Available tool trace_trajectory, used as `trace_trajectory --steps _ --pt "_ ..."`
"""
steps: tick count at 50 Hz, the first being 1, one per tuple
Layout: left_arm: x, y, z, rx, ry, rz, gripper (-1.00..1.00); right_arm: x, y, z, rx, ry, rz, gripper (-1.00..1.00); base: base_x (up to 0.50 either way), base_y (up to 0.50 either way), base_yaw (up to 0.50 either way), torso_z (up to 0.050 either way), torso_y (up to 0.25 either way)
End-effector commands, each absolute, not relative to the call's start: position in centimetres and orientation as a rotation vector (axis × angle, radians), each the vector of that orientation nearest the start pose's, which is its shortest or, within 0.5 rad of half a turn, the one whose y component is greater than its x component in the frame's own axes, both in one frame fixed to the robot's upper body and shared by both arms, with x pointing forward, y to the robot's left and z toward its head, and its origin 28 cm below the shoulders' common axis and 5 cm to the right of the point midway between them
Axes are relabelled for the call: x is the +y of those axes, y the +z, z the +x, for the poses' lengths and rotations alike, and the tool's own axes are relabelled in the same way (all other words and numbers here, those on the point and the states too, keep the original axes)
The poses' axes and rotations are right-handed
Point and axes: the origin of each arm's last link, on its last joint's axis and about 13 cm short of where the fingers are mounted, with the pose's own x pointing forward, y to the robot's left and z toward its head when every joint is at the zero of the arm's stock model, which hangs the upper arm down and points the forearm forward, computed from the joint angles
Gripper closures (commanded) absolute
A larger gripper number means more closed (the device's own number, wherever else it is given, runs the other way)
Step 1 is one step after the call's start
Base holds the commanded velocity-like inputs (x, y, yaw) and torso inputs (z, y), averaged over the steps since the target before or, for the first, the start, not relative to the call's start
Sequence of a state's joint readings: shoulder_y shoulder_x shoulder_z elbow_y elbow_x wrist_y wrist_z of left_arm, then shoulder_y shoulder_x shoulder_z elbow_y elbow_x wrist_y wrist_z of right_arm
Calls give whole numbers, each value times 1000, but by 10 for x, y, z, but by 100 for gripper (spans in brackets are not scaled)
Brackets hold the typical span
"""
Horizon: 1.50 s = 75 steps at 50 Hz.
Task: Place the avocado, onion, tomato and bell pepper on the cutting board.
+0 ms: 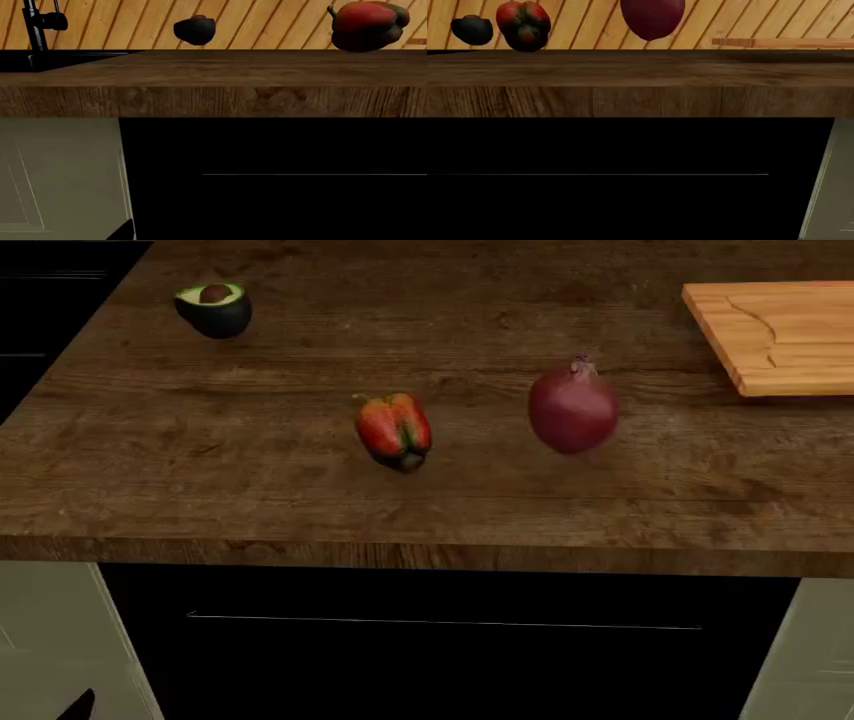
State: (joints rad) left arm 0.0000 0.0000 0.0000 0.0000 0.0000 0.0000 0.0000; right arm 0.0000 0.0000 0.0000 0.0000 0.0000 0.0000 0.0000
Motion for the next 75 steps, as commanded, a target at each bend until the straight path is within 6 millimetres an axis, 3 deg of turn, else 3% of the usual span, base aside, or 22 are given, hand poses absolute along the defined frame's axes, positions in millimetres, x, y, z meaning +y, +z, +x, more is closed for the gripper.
trace_trajectory --steps 1,21,23,29,30,31,32,33,35,36,56,75 --pt "205 13 211 0 0 0 -100 -96 13 211 0 0 0 -100 0 0 0 0 0" --pt "207 21 206 -44 6 11 -100 -98 17 211 26 -13 25 -100 0 0 0 0 0" --pt "209 26 209 -16 17 2 -100 -99 22 212 32 -36 -54 -100 0 0 0 0 0" --pt "212 64 213 -65 -21 -26 -100 -104 64 219 23 -42 -108 -100 0 0 0 0 0" --pt "215 92 222 -94 1 3 -100 -105 98 228 -31 -22 -101 -100 0 0 0 0 0" --pt "217 98 224 -77 6 -1 -100 -107 102 229 20 -22 -115 -100 0 0 0 0 0" --pt "222 140 236 -167 5 -3 -100 -110 147 239 -87 8 -134 -100 0 0 0 0 0" --pt "222 138 236 -98 7 7 -100 -111 144 237 8 3 -143 -100 0 0 0 0 0" --pt "224 146 238 -102 8 9 -100 -111 150 238 14 12 -158 -100 0 0 0 0 0" --pt "229 170 248 -93 0 -4 -100 -114 183 244 -31 32 -208 -100 0 0 0 0 0" --pt "233 209 263 -94 -63 5 -100 -122 233 265 -47 53 -312 -100 1 0 0 0 0" --pt "243 254 306 -30 -70 -25 -100 -135 277 295 -7 139 -300 -100 0 0 0 0 0"
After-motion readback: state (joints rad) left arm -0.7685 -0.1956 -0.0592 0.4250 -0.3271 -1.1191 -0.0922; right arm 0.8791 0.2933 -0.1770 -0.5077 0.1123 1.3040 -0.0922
